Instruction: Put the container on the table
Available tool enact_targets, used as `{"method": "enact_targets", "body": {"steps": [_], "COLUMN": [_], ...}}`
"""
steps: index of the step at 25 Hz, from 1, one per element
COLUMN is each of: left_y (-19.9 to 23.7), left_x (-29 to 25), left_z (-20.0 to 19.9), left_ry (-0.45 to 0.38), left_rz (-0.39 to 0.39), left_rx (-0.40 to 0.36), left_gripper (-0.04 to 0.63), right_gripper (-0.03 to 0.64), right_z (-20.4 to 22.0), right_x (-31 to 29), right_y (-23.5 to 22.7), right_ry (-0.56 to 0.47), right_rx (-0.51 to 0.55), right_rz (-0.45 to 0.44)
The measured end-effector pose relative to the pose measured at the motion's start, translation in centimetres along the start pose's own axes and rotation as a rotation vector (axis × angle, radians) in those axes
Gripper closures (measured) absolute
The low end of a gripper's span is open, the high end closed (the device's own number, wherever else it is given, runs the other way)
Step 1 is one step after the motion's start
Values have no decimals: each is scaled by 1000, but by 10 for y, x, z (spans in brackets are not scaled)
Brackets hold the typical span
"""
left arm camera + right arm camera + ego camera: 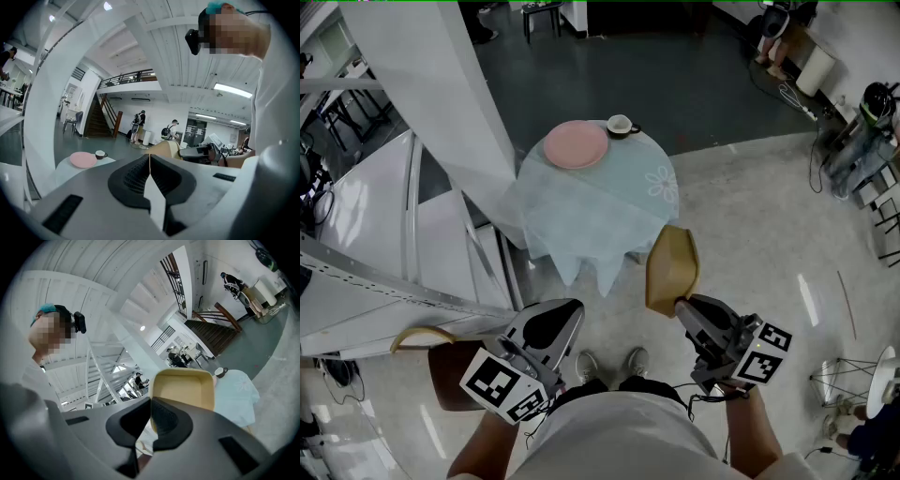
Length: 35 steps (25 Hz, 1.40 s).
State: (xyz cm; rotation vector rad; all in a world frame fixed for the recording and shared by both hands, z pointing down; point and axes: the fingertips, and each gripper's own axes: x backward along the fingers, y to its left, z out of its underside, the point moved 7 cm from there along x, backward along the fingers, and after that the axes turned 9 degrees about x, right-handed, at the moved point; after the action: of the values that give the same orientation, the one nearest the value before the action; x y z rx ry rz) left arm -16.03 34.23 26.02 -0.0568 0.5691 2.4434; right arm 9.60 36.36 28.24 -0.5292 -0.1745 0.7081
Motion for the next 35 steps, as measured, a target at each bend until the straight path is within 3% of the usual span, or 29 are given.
{"method": "enact_targets", "body": {"steps": [14, 35], "left_y": [-10, -65], "left_x": [-15, -69], "left_z": [1, 3], "left_ry": [9, 4], "left_rz": [-6, -50], "left_rx": [-9, -51], "left_gripper": [569, 569], "right_gripper": [589, 589], "right_z": [-5, -31], "right_x": [12, 68], "right_y": [-14, -58], "right_ry": [8, -18], "right_rx": [-6, -4], "right_rz": [-1, -57]}}
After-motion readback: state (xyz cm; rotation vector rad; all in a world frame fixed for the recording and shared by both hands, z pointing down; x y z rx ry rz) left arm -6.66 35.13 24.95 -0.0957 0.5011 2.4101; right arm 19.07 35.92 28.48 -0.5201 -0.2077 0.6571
